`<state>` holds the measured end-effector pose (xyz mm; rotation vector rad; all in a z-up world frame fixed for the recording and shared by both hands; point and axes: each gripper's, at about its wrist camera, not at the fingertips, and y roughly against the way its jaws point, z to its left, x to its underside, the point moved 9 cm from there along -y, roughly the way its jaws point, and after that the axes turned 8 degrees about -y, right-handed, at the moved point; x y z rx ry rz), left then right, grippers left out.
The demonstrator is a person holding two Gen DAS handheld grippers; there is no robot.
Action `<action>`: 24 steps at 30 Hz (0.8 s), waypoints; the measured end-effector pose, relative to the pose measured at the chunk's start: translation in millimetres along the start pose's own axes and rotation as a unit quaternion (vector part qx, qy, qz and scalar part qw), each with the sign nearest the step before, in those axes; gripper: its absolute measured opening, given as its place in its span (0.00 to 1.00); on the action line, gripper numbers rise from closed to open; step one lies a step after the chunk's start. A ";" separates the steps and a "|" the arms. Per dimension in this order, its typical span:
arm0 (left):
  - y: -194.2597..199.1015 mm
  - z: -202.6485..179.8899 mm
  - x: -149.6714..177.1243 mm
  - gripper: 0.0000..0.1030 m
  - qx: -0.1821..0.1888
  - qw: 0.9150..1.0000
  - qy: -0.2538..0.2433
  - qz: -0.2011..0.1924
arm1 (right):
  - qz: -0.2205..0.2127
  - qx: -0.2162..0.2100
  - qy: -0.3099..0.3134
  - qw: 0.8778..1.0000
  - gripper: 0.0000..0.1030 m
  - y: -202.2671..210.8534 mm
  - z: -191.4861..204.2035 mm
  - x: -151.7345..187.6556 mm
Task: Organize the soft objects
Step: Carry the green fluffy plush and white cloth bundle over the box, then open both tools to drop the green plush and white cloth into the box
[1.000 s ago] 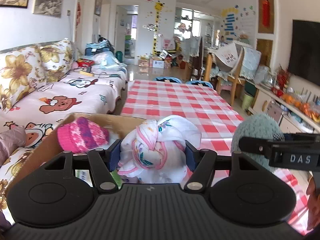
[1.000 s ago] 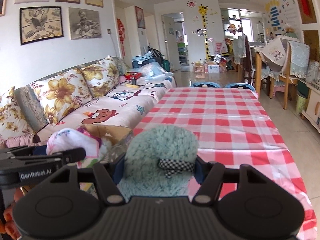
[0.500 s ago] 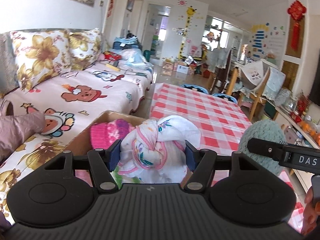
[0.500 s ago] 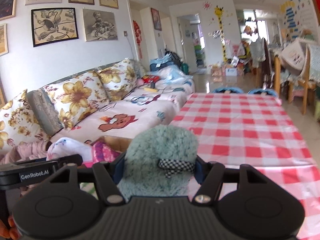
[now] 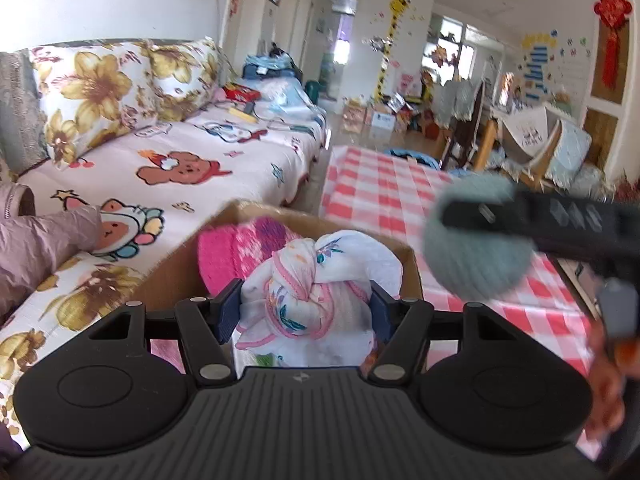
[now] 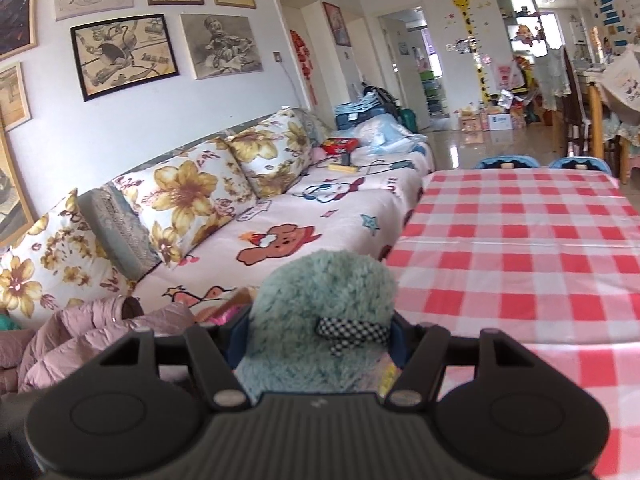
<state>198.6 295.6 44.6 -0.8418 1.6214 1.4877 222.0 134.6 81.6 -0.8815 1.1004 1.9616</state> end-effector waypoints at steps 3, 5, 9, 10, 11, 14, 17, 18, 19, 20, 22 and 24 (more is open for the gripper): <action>-1.0 -5.8 6.1 0.76 0.014 1.000 -0.013 0.013 | 0.007 -0.008 0.010 1.000 0.63 -14.0 5.9 -3.2; -1.4 -6.4 9.4 0.76 0.016 0.999 -0.021 0.018 | 0.012 -0.012 0.014 1.000 0.63 -22.4 8.2 -4.4; -2.6 -8.6 17.6 0.76 0.021 0.999 -0.033 0.033 | 0.025 -0.021 0.018 0.999 0.63 -37.2 10.2 -1.3; -2.9 -9.3 19.8 0.77 0.021 0.998 -0.038 0.036 | 0.030 -0.022 0.019 0.999 0.63 -41.6 10.2 0.1; -2.7 -9.9 20.7 0.77 0.022 0.998 -0.042 0.039 | 0.035 -0.024 0.020 0.999 0.64 -44.6 9.9 2.0; -0.5 -10.5 21.7 0.77 0.021 0.997 -0.053 0.042 | 0.046 -0.027 0.021 0.998 0.64 -52.7 9.5 7.8; 1.0 -9.3 21.9 0.77 0.020 0.997 -0.059 0.043 | 0.055 -0.029 0.016 0.998 0.64 -59.5 7.8 12.1; 1.9 -8.6 22.2 0.77 0.020 0.997 -0.060 0.043 | 0.057 -0.028 0.015 0.998 0.64 -61.1 7.2 13.9; 3.2 -7.7 22.3 0.77 0.021 0.997 -0.061 0.042 | 0.059 -0.027 0.016 0.998 0.64 -62.6 7.4 15.6; 3.5 -10.2 22.4 0.77 0.021 0.997 -0.063 0.043 | 0.061 -0.026 0.020 0.998 0.64 -63.6 7.9 17.2; 4.2 -11.5 23.0 0.77 0.026 0.996 -0.068 0.043 | 0.066 -0.028 0.023 0.997 0.65 -66.3 8.9 19.8; 3.7 -16.4 24.7 0.78 0.036 0.996 -0.074 0.044 | 0.070 -0.027 0.025 0.997 0.67 -69.5 8.6 21.9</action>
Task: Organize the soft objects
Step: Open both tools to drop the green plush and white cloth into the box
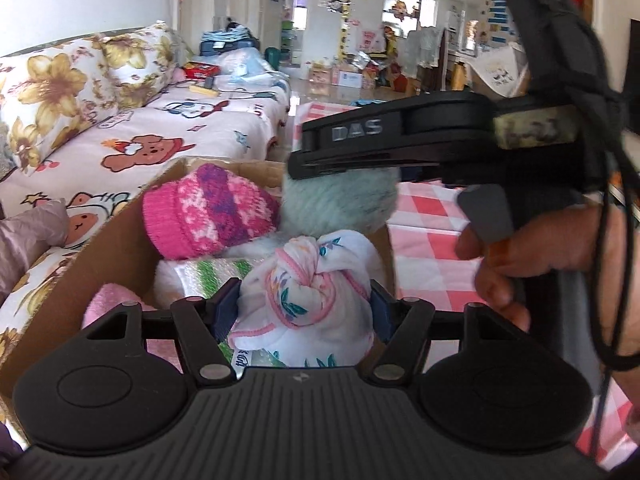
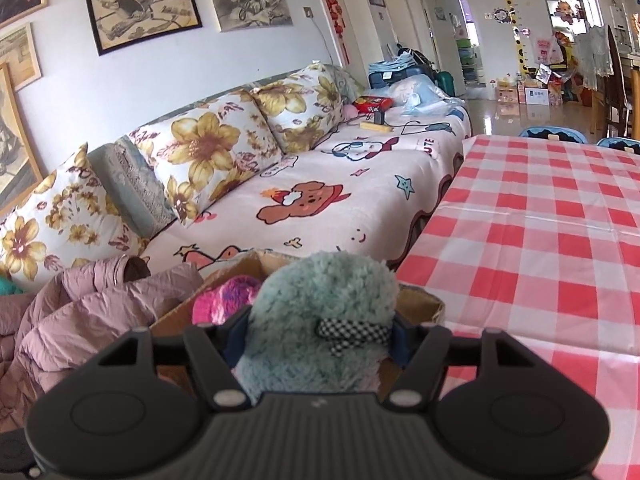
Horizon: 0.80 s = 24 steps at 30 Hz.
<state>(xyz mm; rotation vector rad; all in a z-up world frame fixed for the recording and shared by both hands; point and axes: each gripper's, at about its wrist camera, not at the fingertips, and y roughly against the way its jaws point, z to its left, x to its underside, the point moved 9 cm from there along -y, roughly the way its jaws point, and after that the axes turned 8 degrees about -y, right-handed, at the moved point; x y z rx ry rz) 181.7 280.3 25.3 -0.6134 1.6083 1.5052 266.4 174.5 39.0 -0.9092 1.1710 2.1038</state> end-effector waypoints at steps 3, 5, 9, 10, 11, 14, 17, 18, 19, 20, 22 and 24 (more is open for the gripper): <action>-0.9 -1.5 0.7 0.83 0.014 1.000 0.000 0.003 | -0.001 0.008 -0.005 1.000 0.82 -1.1 -5.0 -1.8; 3.1 2.6 -1.3 0.91 0.014 1.000 0.007 -0.006 | -0.014 0.004 -0.021 1.000 0.86 5.1 -8.5 -6.4; 10.6 12.5 -7.4 0.97 0.009 0.999 0.020 -0.024 | -0.044 0.014 -0.034 0.998 0.88 23.6 -15.9 -15.5; 12.3 14.9 -9.0 0.98 0.006 0.999 0.024 -0.028 | -0.050 0.019 -0.034 0.998 0.88 27.7 -17.8 -17.2; 13.6 18.2 -10.6 0.99 0.002 0.999 0.029 -0.030 | -0.058 0.026 -0.033 0.997 0.89 33.0 -19.6 -18.5; 18.9 27.5 -12.7 1.00 -0.010 0.998 0.041 -0.039 | -0.074 0.046 -0.033 0.996 0.93 46.7 -26.3 -20.0; 23.9 34.4 -13.2 1.00 -0.026 0.998 0.041 -0.044 | -0.086 0.069 -0.031 0.993 0.94 60.6 -33.1 -18.7; 25.9 36.8 -13.5 1.00 -0.031 0.998 0.037 -0.045 | -0.087 0.075 -0.031 0.993 0.95 63.9 -35.3 -17.7; 27.5 38.5 -13.9 1.00 -0.036 0.998 0.035 -0.046 | -0.088 0.083 -0.031 0.992 0.96 67.8 -37.8 -16.0; 29.4 40.5 -14.0 1.00 -0.041 0.998 0.033 -0.046 | -0.089 0.091 -0.032 0.991 0.97 71.8 -39.9 -14.1; 31.0 38.0 -13.2 1.00 -0.044 0.997 0.029 -0.049 | -0.089 0.107 -0.032 0.990 0.97 79.8 -43.5 -8.8; 32.8 36.4 -13.7 1.00 -0.043 0.997 0.022 -0.055 | -0.085 0.111 -0.034 0.990 0.97 86.7 -44.2 -2.5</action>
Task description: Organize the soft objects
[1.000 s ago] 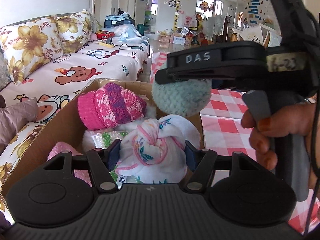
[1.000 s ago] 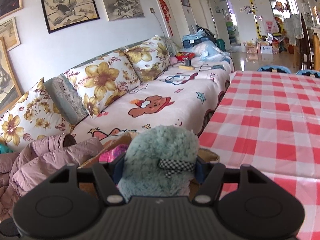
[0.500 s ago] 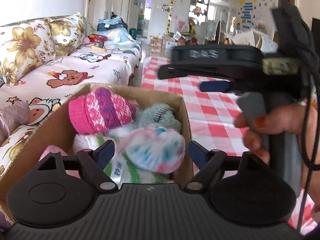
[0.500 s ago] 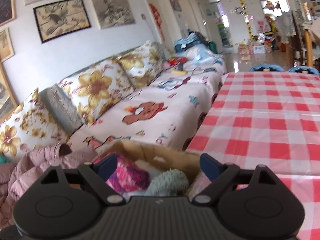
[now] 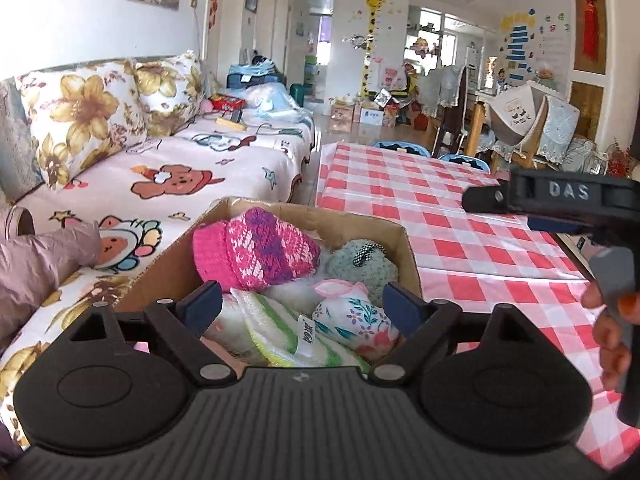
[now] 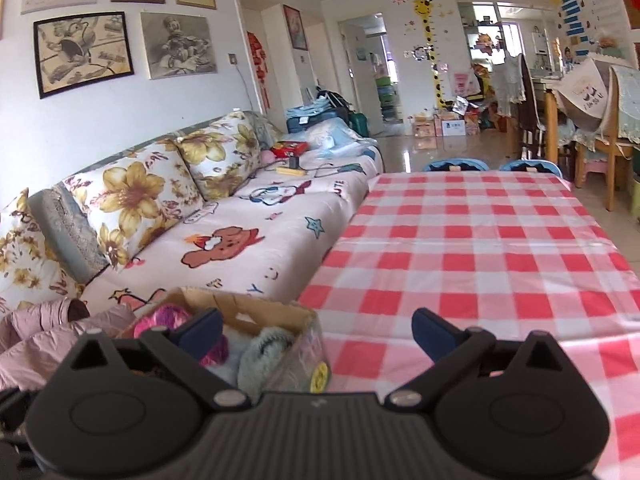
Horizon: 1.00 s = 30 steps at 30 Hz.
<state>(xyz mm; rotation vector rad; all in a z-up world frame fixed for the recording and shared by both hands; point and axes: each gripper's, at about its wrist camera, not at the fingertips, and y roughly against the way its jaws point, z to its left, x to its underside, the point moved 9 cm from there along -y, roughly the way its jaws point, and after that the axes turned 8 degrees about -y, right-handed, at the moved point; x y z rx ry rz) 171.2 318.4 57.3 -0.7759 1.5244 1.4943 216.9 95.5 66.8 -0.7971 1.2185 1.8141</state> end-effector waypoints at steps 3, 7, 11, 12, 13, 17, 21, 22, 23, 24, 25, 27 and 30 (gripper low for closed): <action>0.9 1.5 2.0 1.00 0.000 1.000 0.007 0.002 | 0.005 0.001 -0.001 1.000 0.97 11.7 -0.1 8.4; 6.4 -0.2 4.6 1.00 0.010 1.000 0.022 -0.001 | -0.004 0.020 0.008 1.000 0.97 30.0 0.8 17.5; 13.4 -6.4 4.3 1.00 0.008 1.000 0.015 0.000 | -0.001 0.038 0.002 0.999 0.97 47.2 0.1 30.2; 15.2 -8.2 4.7 1.00 0.007 1.000 0.012 0.000 | 0.002 0.042 0.000 0.999 0.97 51.3 0.1 34.5; 17.6 -9.8 6.6 1.00 0.007 1.000 0.008 0.001 | 0.006 0.042 0.000 0.999 0.97 55.1 0.4 38.7; 28.7 -18.2 11.8 1.00 0.003 1.000 -0.006 0.001 | 0.006 0.046 0.002 0.999 0.97 72.1 4.0 53.0; 41.5 -21.9 20.9 1.00 0.002 1.000 -0.010 0.006 | 0.004 0.050 0.014 0.999 0.97 88.5 7.6 65.6; 43.6 -22.4 22.1 1.00 0.003 1.000 -0.011 0.007 | 0.002 0.053 0.017 0.998 0.97 93.1 8.1 68.5; 45.9 -22.5 22.5 1.00 0.001 1.000 -0.013 0.007 | 0.001 0.055 0.019 0.998 0.97 97.6 8.8 71.1; 48.3 -22.8 22.6 1.00 -0.002 1.000 -0.014 0.007 | 0.000 0.056 0.020 0.998 0.97 102.2 9.2 73.5; 50.1 -21.9 22.9 1.00 -0.003 1.000 -0.015 0.006 | 0.001 0.056 0.019 0.998 0.97 105.9 9.7 76.0; 54.5 -21.6 24.8 1.00 -0.003 1.000 -0.015 0.006 | 0.001 0.057 0.019 0.998 0.97 113.1 10.6 79.6; 61.2 -22.9 27.4 1.00 -0.004 1.000 -0.020 0.005 | 0.000 0.055 0.022 0.998 0.97 122.9 13.5 85.2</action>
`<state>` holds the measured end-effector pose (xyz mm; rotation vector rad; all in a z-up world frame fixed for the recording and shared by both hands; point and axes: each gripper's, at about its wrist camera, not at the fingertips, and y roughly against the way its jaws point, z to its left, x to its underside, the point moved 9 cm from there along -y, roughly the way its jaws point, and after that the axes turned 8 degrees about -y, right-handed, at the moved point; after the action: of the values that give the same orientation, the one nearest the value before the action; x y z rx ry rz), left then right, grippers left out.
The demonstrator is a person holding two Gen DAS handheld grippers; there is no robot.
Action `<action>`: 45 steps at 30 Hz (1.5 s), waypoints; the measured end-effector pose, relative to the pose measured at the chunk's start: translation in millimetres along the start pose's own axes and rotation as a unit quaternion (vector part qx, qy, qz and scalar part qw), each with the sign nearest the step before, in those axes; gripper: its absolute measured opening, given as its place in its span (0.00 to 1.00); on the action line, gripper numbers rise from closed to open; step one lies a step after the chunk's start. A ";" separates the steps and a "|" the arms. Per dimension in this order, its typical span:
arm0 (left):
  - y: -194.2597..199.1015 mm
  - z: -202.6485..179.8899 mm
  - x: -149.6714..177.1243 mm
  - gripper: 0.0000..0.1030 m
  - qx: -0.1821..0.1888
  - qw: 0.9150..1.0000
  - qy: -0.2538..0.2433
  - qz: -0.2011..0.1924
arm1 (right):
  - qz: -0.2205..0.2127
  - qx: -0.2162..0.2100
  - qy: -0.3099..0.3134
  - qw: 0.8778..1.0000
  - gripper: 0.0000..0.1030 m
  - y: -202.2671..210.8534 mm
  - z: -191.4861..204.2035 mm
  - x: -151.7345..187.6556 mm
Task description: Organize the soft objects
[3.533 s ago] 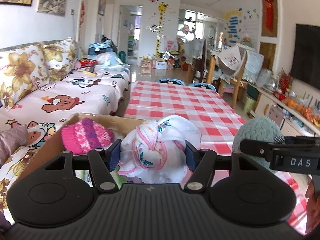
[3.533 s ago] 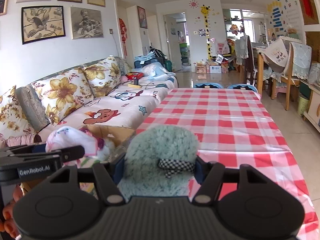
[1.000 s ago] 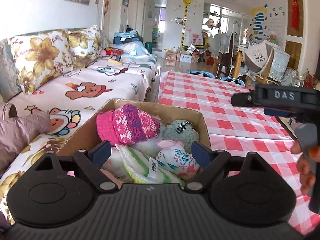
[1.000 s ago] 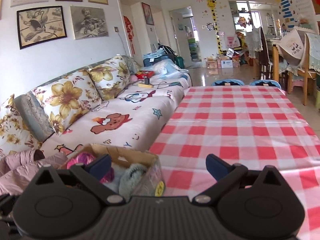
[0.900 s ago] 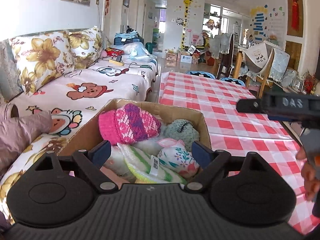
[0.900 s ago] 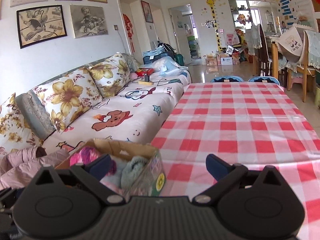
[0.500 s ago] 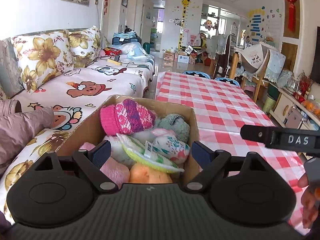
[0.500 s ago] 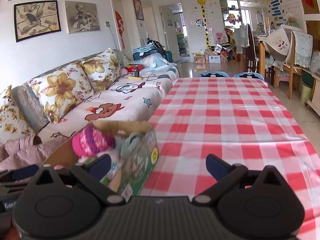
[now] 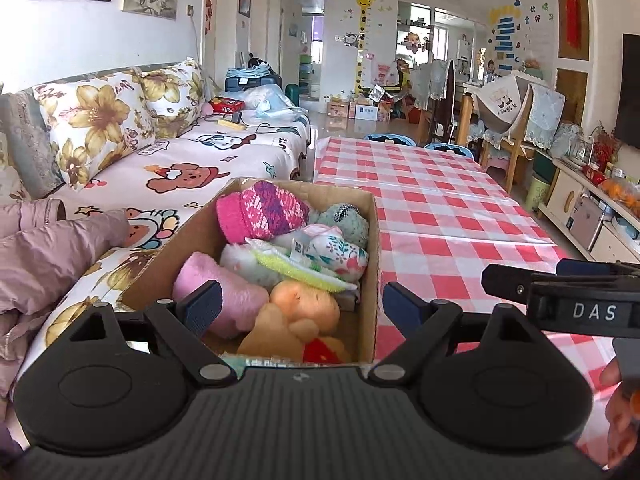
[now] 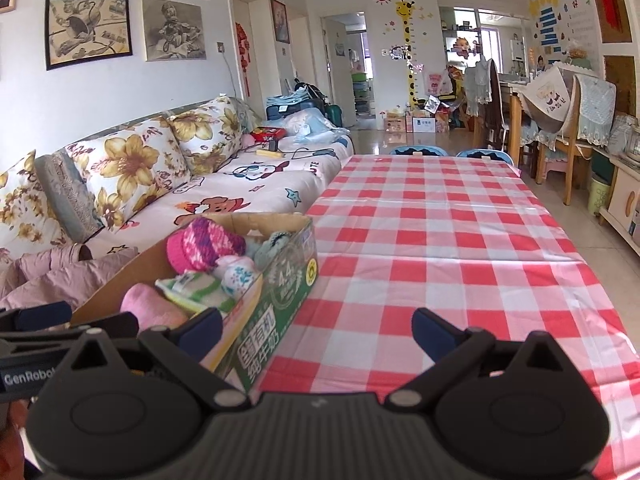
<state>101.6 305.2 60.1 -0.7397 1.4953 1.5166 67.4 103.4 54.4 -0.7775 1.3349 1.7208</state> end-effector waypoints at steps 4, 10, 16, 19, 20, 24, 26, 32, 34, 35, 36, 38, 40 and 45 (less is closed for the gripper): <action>5.6 -1.6 0.6 1.00 -0.005 1.000 -0.008 -0.003 | -0.007 -0.002 0.003 1.000 0.97 15.0 5.0 2.2; 15.1 -0.2 3.6 1.00 -0.007 1.000 -0.013 -0.014 | -0.019 -0.004 0.014 1.000 0.97 36.5 13.6 5.3; 19.5 1.0 5.0 1.00 -0.006 1.000 -0.013 -0.023 | -0.026 -0.005 0.027 0.999 0.97 49.4 21.0 9.5; 20.5 0.9 6.1 1.00 -0.007 1.000 -0.014 -0.025 | -0.029 -0.005 0.033 0.999 0.97 54.7 24.3 11.8; 20.4 0.9 6.4 1.00 -0.007 1.000 -0.014 -0.025 | -0.030 -0.004 0.033 0.999 0.97 55.8 24.6 12.2; 21.9 -0.9 8.4 1.00 -0.007 0.999 -0.014 -0.027 | -0.030 -0.002 0.035 0.999 0.97 59.5 25.4 14.3; 21.9 -2.1 8.7 1.00 -0.008 0.999 -0.016 -0.029 | -0.031 0.001 0.036 0.999 0.97 60.5 25.4 15.3; 21.5 -2.7 10.0 1.00 -0.009 0.999 -0.014 -0.030 | -0.028 0.009 0.036 0.999 0.97 62.5 26.3 18.8; 21.6 -3.1 10.3 1.00 -0.010 0.999 -0.014 -0.031 | -0.027 0.010 0.036 0.999 0.97 62.8 26.2 19.8; 22.2 -3.2 10.4 1.00 -0.011 0.999 -0.014 -0.030 | -0.027 0.011 0.037 0.999 0.97 62.7 26.3 20.1; 22.5 -3.2 10.3 1.00 -0.011 0.999 -0.013 -0.030 | -0.027 0.012 0.037 0.999 0.97 62.7 26.4 20.5; 22.5 -3.1 10.7 1.00 -0.011 0.999 -0.012 -0.029 | -0.027 0.013 0.039 0.999 0.97 62.4 26.5 20.9; 23.0 -3.8 11.7 1.00 -0.011 1.000 -0.011 -0.027 | -0.028 0.015 0.041 0.999 0.97 62.6 26.8 21.8; 24.0 -4.9 12.5 1.00 -0.014 1.000 -0.009 -0.025 | -0.026 0.016 0.042 0.999 0.97 61.1 26.4 23.9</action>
<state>74.1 304.5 60.0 -0.7715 1.4348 1.5059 2.6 127.1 69.7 -0.8664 1.3847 1.6379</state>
